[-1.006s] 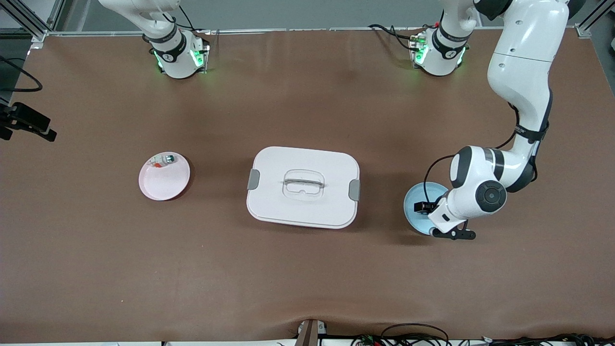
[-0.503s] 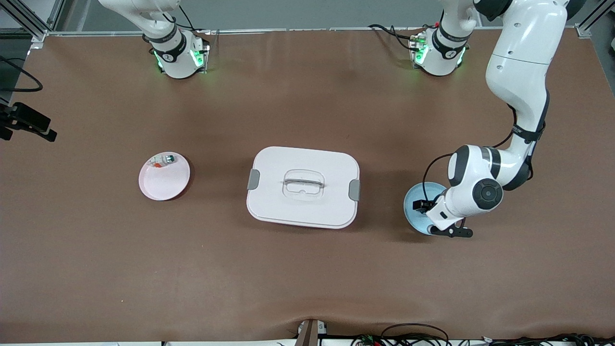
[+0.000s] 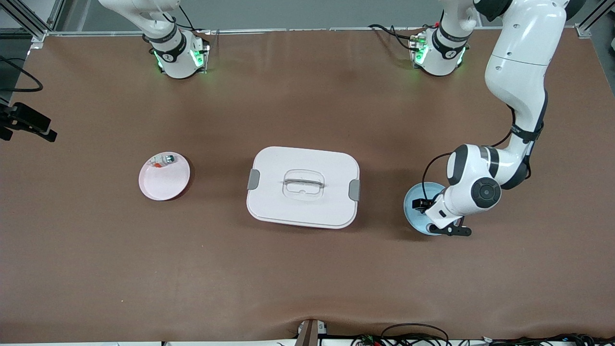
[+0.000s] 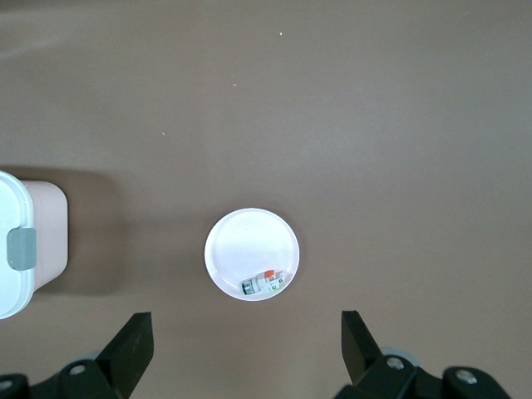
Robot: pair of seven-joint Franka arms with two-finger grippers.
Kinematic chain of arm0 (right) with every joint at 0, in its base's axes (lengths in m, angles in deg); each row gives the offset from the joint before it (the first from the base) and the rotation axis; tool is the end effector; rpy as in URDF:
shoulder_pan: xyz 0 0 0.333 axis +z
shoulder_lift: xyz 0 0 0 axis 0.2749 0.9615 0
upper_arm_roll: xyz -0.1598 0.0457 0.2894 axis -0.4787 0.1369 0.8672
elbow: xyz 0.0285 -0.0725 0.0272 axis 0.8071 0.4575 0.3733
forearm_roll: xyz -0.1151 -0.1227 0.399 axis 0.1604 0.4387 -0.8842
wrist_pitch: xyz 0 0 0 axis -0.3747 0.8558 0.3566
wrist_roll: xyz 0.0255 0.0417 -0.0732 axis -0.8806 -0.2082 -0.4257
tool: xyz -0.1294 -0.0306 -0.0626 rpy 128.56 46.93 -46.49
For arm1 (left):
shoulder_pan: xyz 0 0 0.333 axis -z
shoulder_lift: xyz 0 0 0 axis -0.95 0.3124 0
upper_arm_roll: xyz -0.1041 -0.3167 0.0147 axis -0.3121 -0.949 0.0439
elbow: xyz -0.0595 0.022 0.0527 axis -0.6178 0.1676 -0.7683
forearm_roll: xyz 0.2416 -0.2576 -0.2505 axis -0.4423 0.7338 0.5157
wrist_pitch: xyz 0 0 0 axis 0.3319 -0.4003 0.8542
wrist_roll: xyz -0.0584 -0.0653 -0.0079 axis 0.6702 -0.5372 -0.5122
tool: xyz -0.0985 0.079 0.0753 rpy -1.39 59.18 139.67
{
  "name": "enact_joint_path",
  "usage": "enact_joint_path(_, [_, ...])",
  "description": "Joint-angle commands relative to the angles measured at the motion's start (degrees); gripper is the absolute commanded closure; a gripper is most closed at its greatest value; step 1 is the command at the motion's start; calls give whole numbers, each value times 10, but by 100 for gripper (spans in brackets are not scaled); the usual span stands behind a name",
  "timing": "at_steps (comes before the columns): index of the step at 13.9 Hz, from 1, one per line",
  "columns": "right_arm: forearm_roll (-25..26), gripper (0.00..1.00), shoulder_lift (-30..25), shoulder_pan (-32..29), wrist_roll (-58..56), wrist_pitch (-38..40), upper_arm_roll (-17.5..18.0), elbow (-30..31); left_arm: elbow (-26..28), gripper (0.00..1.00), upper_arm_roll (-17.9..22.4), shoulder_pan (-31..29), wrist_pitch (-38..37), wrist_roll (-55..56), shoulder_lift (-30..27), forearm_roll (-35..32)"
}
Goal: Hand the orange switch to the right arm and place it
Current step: 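Close the left gripper on the orange switch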
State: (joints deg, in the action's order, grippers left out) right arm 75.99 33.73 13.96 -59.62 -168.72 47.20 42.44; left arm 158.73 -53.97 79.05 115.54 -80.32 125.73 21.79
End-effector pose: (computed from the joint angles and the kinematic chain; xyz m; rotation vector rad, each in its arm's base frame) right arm 0.6134 -0.0325 0.6383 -3.1224 0.0827 -0.0626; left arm 0.6695 -0.1287 0.1199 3.1073 -0.1579 -0.1820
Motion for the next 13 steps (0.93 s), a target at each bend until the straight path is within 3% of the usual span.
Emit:
enact_joint_path(1, [-1, 0, -7, -4, 9, -5, 3, 7, 8, 0, 1, 1, 10, -7, -6, -5])
enact_joint_path(2, [-1, 0, -7, -3, 9, -5, 3, 7, 8, 0, 1, 1, 10, -7, -7, -5])
enact_joint_path(6, [-1, 0, -7, -5, 9, -5, 3, 7, 13, 40, 1, 1, 10, -1, -10, -5])
enact_joint_path(8, [-1, 0, -7, -5, 9, -5, 2, 7, 13, 50, 0, 4, 10, 6, -11, -4])
enact_joint_path(13, [-1, 0, -7, -3, 9, -4, 3, 7, 14, 51, 0, 3, -7, 9, -38, -2])
